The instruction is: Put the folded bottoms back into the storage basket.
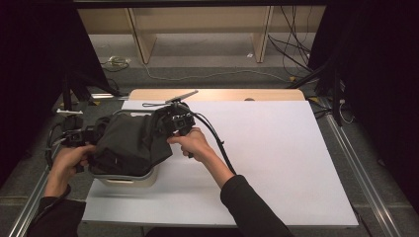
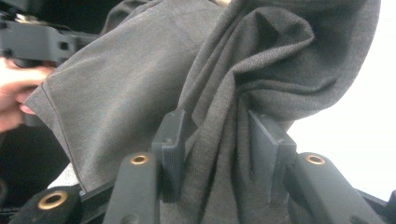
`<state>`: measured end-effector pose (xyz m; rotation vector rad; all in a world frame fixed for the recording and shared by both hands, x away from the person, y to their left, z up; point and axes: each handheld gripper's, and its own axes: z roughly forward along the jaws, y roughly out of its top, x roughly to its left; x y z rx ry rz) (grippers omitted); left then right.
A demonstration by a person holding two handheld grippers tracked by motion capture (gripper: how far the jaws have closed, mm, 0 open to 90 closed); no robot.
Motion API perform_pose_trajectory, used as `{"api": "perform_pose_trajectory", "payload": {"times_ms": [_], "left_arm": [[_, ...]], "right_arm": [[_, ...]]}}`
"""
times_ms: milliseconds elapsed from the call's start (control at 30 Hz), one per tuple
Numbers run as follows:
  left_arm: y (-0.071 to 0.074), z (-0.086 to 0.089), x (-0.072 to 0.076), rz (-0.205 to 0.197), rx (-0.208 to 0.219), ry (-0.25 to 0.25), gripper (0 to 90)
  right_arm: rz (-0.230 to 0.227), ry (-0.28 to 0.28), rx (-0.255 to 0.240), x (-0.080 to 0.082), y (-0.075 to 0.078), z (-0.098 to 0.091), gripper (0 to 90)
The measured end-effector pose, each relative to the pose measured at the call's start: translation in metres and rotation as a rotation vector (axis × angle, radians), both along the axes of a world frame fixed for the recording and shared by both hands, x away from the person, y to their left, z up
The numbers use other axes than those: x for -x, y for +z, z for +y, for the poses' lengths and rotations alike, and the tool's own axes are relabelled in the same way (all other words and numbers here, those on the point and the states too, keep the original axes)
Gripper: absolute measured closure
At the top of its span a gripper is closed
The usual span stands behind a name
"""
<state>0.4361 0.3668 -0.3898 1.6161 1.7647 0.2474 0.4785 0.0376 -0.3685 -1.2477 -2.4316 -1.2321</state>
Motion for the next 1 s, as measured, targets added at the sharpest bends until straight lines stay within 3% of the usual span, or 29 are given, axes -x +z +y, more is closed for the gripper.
{"api": "perform_pose_trajectory", "payload": {"times_ms": [133, 233, 333, 433, 533, 633, 800, 867, 900, 967, 1000], "left_arm": [[0.01, 0.004, 0.006, -0.018, 0.012, -0.012, 59.5], [0.007, -0.005, 0.004, 0.003, -0.054, -0.044, 69.9], [-0.009, -0.02, -0.004, 0.039, -0.115, -0.047, 77.8], [-0.019, -0.027, -0.008, 0.061, -0.152, -0.047, 78.3], [-0.029, -0.032, -0.012, 0.093, -0.188, -0.052, 71.5], [-0.023, -0.027, -0.01, 0.086, -0.16, -0.041, 64.0], [0.009, -0.02, 0.0, -0.004, -0.128, -0.03, 57.0], [0.016, -0.024, 0.003, -0.021, -0.085, -0.053, 56.7], [0.017, -0.027, 0.003, -0.019, -0.086, -0.07, 56.4], [0.014, -0.035, 0.001, -0.013, -0.065, -0.108, 55.7], [0.01, -0.041, -0.001, -0.001, -0.057, -0.138, 60.2]], "right_arm": [[0.002, 0.0, -0.006, -0.001, 0.0, -0.004, 58.4], [0.011, -0.001, -0.008, -0.001, -0.001, -0.006, 57.9], [0.01, 0.004, -0.006, 0.001, -0.001, -0.006, 57.2], [0.008, 0.008, -0.006, 0.001, 0.0, -0.006, 57.2], [0.006, 0.011, -0.008, 0.001, 0.0, -0.006, 57.0], [0.011, 0.012, -0.011, 0.0, 0.0, -0.006, 56.6], [0.012, 0.008, -0.021, 0.0, 0.003, -0.009, 55.8], [0.011, 0.007, -0.02, 0.0, 0.003, -0.009, 55.7], [0.009, 0.005, -0.019, 0.0, 0.004, -0.01, 55.4], [0.006, 0.0, -0.024, -0.001, 0.005, -0.011, 53.8], [-0.003, -0.003, -0.024, 0.0, 0.007, -0.012, 50.6]]}}
